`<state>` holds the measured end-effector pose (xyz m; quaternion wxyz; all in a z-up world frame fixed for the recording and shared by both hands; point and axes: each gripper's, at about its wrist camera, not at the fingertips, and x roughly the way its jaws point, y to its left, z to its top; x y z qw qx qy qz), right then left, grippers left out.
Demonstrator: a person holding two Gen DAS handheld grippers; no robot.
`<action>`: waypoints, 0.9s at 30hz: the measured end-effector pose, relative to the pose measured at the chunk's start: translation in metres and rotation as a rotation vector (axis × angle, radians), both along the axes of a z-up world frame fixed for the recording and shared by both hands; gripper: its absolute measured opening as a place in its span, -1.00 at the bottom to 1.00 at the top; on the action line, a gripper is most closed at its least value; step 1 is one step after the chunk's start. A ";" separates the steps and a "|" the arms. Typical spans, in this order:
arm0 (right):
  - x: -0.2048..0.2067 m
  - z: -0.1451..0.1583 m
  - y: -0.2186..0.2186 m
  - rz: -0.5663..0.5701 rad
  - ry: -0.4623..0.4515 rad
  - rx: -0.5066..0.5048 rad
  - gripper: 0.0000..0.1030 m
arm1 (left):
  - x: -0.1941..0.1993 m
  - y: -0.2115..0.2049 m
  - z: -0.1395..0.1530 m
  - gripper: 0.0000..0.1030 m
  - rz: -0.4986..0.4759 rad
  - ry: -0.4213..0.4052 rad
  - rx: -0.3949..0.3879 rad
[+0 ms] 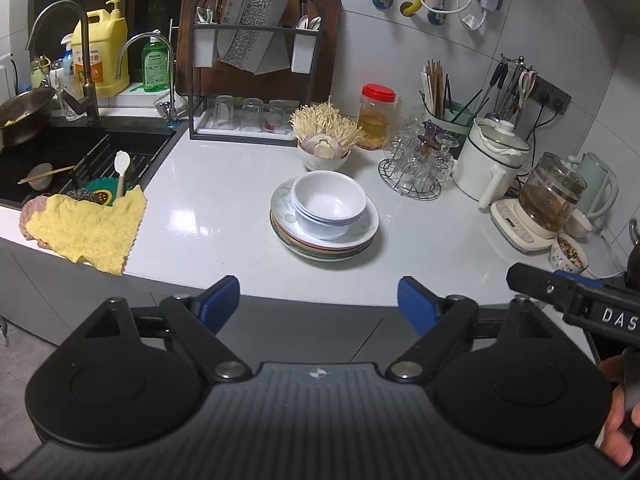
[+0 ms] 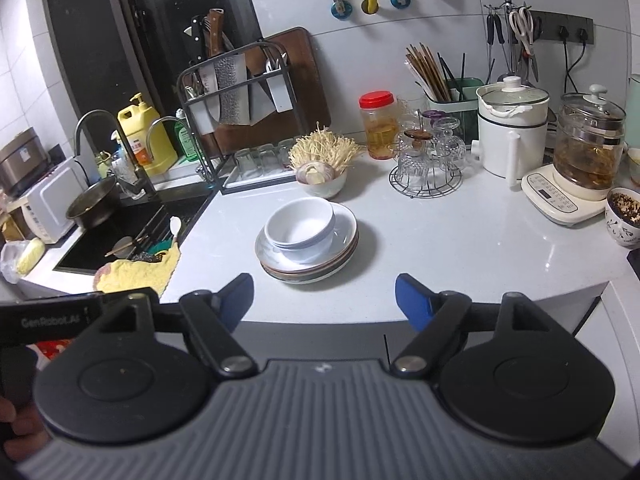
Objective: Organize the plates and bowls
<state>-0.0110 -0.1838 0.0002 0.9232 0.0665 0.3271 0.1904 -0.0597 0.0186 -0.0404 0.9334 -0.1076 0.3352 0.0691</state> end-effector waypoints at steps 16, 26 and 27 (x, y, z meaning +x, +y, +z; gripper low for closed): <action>-0.011 0.005 -0.001 0.021 -0.009 -0.041 0.73 | -0.013 -0.002 0.010 0.88 0.008 -0.003 -0.001; -0.023 0.010 0.004 0.062 -0.023 -0.048 0.73 | -0.025 -0.006 0.010 0.88 0.008 0.007 0.016; -0.024 0.010 0.004 0.061 -0.023 -0.047 0.73 | -0.026 -0.007 0.010 0.88 0.007 0.005 0.018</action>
